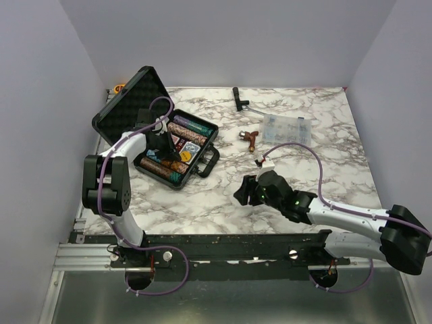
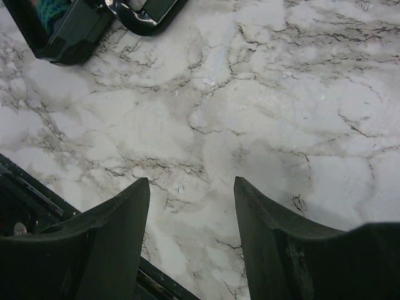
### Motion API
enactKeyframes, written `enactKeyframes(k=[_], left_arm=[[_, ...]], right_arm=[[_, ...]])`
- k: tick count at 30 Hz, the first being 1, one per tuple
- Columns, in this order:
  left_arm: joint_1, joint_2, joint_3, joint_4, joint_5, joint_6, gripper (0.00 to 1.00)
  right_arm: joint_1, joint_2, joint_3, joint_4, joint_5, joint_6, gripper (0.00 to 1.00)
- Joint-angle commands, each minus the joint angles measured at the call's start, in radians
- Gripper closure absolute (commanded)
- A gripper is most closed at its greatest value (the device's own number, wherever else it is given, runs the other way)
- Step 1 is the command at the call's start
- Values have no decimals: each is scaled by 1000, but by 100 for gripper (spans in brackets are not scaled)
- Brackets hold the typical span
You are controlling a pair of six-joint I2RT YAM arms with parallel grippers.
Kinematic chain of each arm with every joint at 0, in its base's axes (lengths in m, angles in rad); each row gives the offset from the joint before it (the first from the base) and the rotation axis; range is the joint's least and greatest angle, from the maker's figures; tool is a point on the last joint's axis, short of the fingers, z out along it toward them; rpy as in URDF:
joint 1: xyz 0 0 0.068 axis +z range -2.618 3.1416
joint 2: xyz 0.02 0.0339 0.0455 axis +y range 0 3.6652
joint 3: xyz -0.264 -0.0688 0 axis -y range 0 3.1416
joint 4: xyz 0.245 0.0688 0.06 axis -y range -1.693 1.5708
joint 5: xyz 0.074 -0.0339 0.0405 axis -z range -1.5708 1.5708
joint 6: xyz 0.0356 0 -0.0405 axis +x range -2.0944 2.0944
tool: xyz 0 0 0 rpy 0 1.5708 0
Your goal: Pack up texas hold em set
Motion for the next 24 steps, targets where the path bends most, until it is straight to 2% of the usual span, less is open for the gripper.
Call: enactKeyframes(k=[1,7,11,16,21,24], left_arm=[[11,4,-27,-4,-16,17,90],[11,-17,-58,-32,-20,-6,90],[11,-53,-110,7,-52,-50,82],[10,-74,-138,43,-72,-109,68],[14,-88,-139,45,-107,-134,65],[12,-151,-168,76,-69,-128,57]], right_arm=[[-3,-20,-7,-4,-17,-14,41],[-4,-58,2,-35,-37,-28,41],[-3,-99,10,-89,-53,-32,41],[-3,-151,34,-155,-84,-22,41],[-3,-229,67,-240,-84,-20,41],[-3,-270,68,-271,-66,-20,41]])
